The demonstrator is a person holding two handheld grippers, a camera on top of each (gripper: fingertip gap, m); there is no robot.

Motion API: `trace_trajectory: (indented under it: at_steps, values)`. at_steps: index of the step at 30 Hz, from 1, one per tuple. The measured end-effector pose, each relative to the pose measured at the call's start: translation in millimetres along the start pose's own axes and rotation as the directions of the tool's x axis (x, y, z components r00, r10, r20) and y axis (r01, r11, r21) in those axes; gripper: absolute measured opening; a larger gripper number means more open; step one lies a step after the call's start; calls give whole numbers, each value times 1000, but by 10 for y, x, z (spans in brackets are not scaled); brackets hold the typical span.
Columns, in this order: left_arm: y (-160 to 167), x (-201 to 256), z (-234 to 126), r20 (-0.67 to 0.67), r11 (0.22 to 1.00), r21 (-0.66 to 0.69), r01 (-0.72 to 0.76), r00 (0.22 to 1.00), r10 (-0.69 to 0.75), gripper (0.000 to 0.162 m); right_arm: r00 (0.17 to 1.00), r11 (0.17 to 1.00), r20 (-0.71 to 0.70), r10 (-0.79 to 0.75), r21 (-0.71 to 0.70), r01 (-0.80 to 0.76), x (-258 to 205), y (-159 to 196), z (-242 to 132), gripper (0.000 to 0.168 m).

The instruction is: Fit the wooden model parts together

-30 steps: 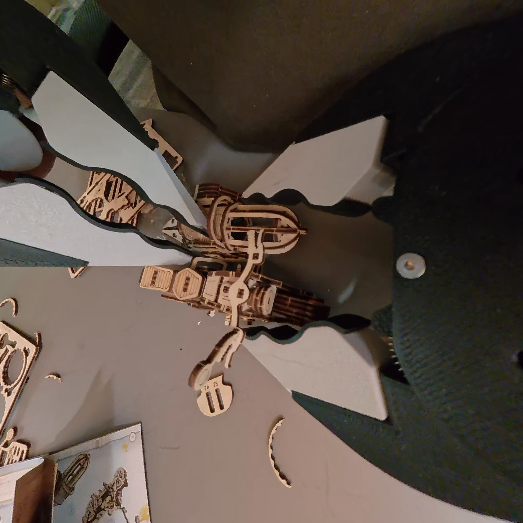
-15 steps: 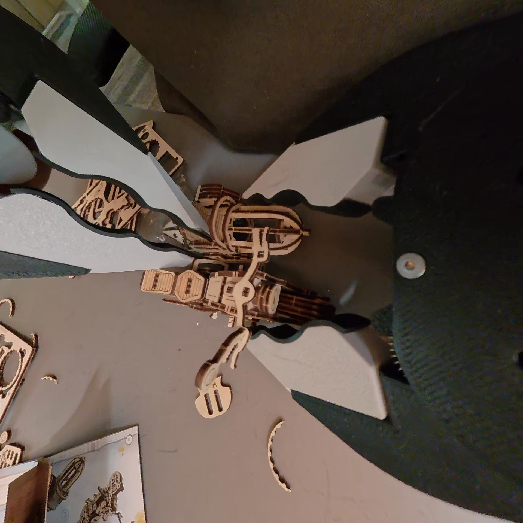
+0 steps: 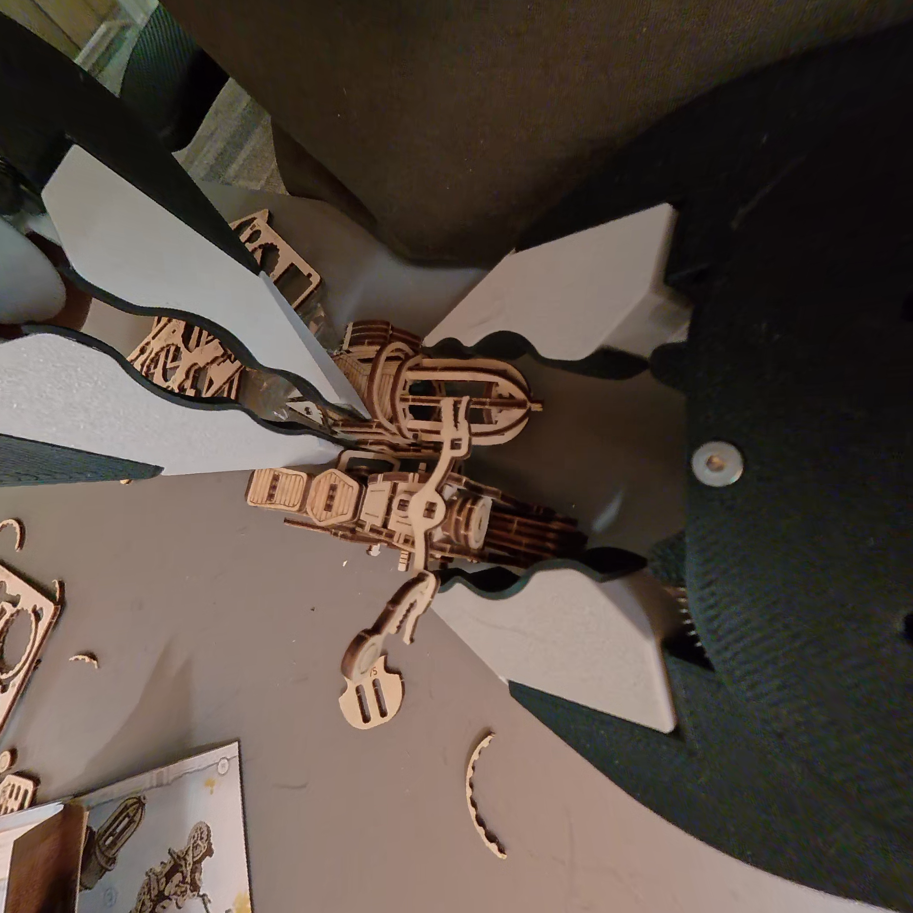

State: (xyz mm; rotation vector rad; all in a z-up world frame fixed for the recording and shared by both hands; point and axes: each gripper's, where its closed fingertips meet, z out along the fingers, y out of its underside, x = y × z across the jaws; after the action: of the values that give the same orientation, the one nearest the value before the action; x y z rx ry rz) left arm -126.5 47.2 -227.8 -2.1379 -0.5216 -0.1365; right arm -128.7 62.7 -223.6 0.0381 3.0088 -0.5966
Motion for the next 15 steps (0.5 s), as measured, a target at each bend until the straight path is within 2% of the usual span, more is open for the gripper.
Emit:
trace_trajectory:
  at_steps: [15]
  values:
    - [8,2,2,1,1000,-3,2,1000,-2,84,997,998,-33,-63,8,63,-2,-5,9,4]
